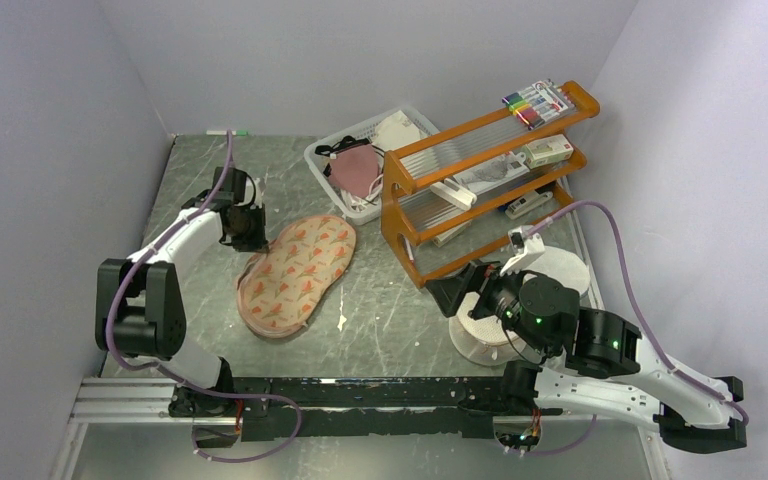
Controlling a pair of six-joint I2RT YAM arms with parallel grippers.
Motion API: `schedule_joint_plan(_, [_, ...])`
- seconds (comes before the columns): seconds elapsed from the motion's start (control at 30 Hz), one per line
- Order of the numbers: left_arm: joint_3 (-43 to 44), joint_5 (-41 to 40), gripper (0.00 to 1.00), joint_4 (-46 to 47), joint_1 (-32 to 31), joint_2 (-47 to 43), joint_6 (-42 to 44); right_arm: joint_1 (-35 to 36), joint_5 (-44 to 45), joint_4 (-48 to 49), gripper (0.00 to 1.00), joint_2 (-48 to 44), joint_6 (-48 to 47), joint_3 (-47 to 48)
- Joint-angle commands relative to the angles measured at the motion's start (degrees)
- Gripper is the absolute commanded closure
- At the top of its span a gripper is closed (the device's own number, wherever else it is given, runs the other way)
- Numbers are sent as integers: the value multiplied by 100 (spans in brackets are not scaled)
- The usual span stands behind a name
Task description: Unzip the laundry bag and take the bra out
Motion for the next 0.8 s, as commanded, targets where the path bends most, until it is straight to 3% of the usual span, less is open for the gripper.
schedule_joint_plan(0.0, [182, -500, 93, -141, 11, 144, 114, -6, 50, 152, 0, 35, -34, 36])
schedule_joint_plan(0.1, [207, -829, 89, -291, 11, 278, -4, -3, 40, 219, 0, 16, -37, -22])
schedule_joint_plan(0.23, [268, -2054, 51, -528, -18, 47, -282, 0, 53, 157, 0, 107, -65, 47])
schedule_joint_plan(0.33, [194, -2447, 14, -500, -81, -546, -376, -6, 66, 84, 0, 182, -75, 107])
schedule_joint_plan(0.37, [157, -2483, 10, -459, -109, -801, -396, -5, 67, 73, 0, 208, -81, 108])
schedule_joint_plan(0.47, [-17, -2155, 4, -256, -216, -1583, -487, -6, 62, 63, 0, 315, -112, 92])
schedule_joint_plan(0.63, [-601, -144, 1, 573, -385, -2943, -393, -2, 139, -67, 0, 705, -201, 177])
schedule_joint_plan(0.77, [-417, 450, 0, 430, -489, -3514, -417, 0, 600, -444, 0, 1194, -142, 416])
